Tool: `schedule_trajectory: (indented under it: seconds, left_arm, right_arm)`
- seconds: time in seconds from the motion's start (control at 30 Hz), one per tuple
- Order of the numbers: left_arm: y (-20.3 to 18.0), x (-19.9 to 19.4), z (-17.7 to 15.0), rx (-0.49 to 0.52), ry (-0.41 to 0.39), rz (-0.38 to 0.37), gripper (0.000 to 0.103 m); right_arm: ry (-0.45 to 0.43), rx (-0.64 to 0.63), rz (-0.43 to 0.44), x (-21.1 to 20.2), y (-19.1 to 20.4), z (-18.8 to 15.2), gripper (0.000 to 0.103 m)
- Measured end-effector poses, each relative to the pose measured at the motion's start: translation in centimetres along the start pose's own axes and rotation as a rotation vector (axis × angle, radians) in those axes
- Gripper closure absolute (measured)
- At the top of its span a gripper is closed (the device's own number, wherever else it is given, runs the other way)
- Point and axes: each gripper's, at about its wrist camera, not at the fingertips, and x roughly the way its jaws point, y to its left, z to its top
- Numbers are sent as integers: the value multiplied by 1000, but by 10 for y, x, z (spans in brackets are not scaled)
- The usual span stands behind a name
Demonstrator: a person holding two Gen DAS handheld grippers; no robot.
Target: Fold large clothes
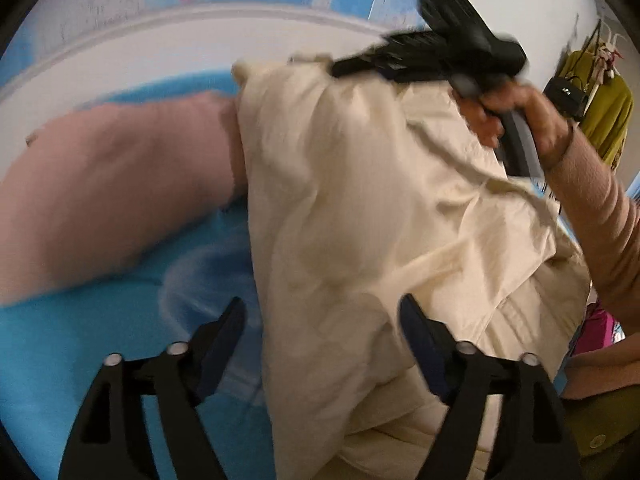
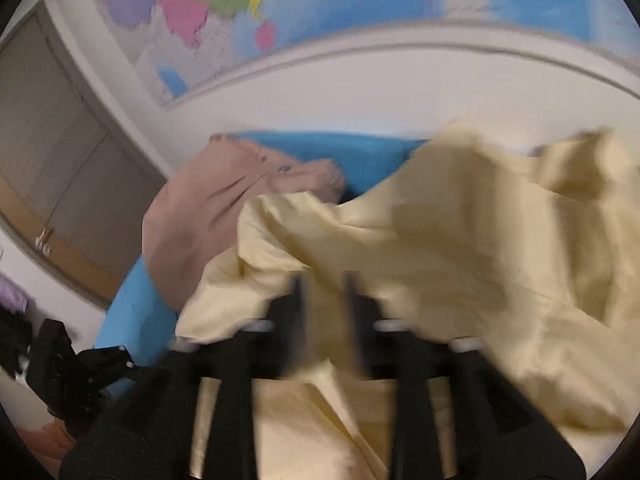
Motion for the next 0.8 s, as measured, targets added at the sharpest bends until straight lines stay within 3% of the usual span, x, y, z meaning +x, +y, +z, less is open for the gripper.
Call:
schedule_trajectory:
  seconds: [0.07,0.13,0.17,0.33,0.4,0.53,0.6,0.67,0.73,0.77,0.8]
  left_arm:
    - [-3,-9,10,22,-26,11,18]
    - [-7,-11,24,46,-44,40,18]
    - [-9,-8,32,52,-49,54,18]
    - [-5,15,66,43,-39,75,19]
    - [-8,24,72,35,-39,74,19]
    - [-16,38,89,48,-36,89,19]
    - [-22,49,96,51,-12,114,27]
    - [-22,57,98,39,14,120,34]
    - [-24,61,98,39,17,146,39]
    - [-24,62,98,41,17,162,44]
    - [-23,62,97,38,16,175,46]
  right_arm:
    - [-52,-9,6,-45,-8,-19,58]
    - [-93,11,-14,-90,-25,-46,44]
    - [-100,23,-29,-103,-30,-56,43]
    - [-59,160,-145,-179,-69,-155,39]
    - [-43,204,-180,-195,-74,-184,39]
    - [-44,254,-135,-211,-75,-226,36]
    - [-34,236,-130,-203,-70,-233,36]
    - [-15,223,-169,-192,-69,-236,47]
    - [-15,191,-203,-187,-67,-234,84]
    - [-30,182,-193,-190,-66,-233,93]
    - [-54,172,-182,-197,-63,-231,95]
